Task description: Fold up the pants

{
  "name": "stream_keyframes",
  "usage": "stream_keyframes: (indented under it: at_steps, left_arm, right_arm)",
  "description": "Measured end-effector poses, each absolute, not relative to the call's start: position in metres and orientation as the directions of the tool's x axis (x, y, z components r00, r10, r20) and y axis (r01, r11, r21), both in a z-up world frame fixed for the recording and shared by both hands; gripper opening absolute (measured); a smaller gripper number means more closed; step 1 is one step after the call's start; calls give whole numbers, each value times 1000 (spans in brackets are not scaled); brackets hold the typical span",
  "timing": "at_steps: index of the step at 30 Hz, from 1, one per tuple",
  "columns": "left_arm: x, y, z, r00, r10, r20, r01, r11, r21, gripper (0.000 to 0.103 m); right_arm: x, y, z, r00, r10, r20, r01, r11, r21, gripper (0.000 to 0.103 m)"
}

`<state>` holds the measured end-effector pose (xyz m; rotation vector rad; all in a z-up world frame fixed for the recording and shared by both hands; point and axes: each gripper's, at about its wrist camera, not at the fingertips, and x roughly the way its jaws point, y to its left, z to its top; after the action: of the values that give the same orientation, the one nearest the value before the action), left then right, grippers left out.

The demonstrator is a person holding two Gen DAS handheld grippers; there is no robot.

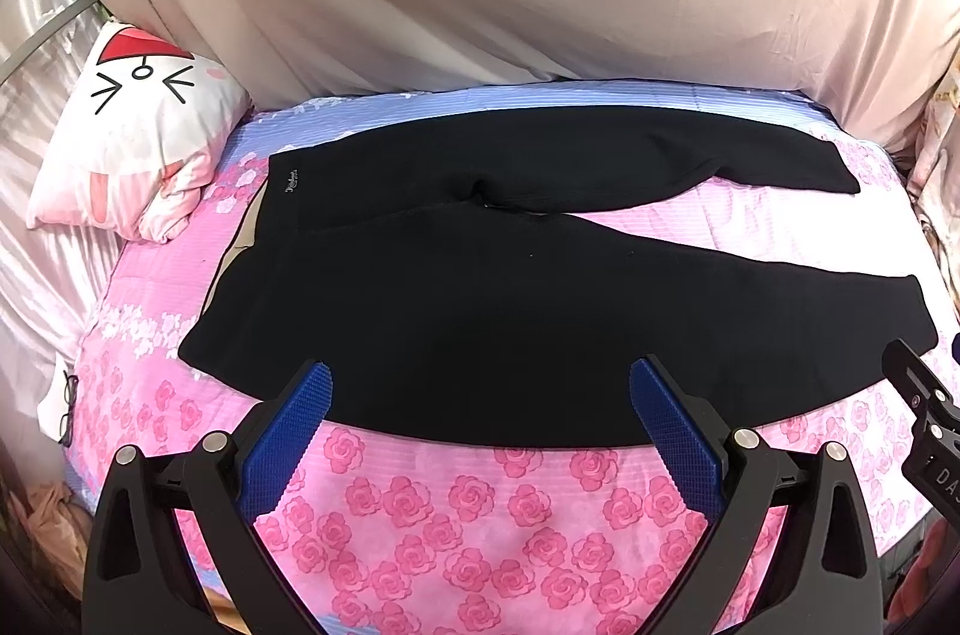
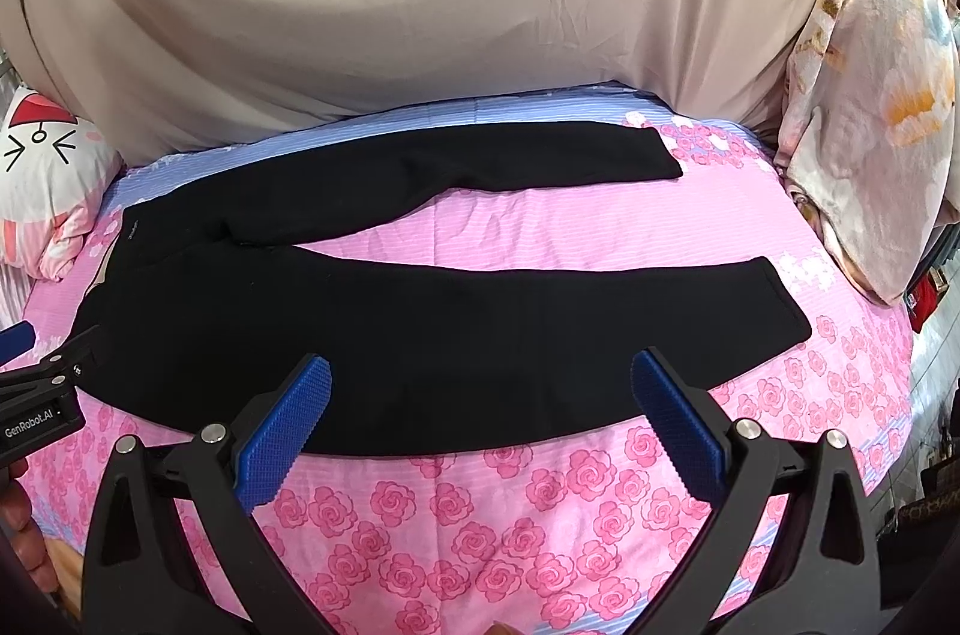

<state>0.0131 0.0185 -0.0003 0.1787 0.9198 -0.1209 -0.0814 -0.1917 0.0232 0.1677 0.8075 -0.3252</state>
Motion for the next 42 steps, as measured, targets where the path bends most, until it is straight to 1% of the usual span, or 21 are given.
stream_keyframes:
  at_steps: [27, 42]
  left_arm:
    - [11, 24, 0, 596, -23, -803, 172, 980, 99, 98]
    - [11, 27, -8, 575, -9, -818, 170, 979, 108, 98]
  right_arm:
    - [-83, -187, 20, 640, -215, -738, 341, 940, 22, 98]
    - [-84, -185, 13, 615, -210, -760, 338, 941, 14, 98]
